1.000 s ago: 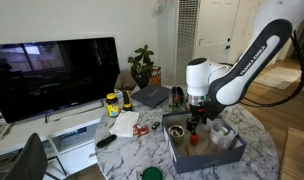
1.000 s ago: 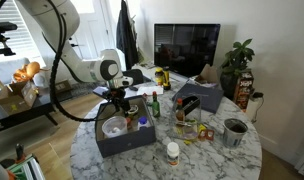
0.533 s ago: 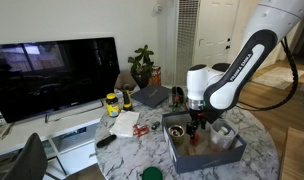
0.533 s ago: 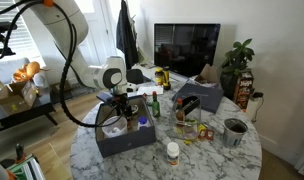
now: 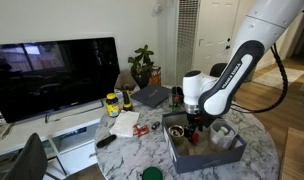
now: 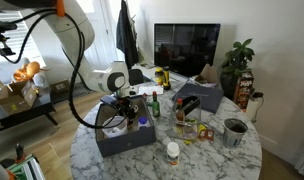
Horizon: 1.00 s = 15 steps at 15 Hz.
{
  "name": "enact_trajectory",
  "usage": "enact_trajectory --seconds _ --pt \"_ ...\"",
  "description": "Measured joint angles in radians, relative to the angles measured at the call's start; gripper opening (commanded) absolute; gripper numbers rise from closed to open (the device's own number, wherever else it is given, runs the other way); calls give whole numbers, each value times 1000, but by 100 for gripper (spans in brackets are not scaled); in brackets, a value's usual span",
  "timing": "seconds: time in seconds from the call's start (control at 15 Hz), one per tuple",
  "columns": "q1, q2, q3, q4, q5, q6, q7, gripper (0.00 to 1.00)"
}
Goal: Put the orange object inside the transparent container
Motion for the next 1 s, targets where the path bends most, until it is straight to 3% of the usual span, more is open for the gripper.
enact_trajectory --seconds 0.07,0.2,0.53,0.8,1.0 --pt "4 11 -6 15 0 0 -3 73" --pt "8 33 -11 42 0 0 -8 68" --pt "10 55 -10 63 7 -33 -38 28" --pt "12 38 -7 66 7 -92 -42 24" --pt "14 -70 26 44 21 -111 -50 24"
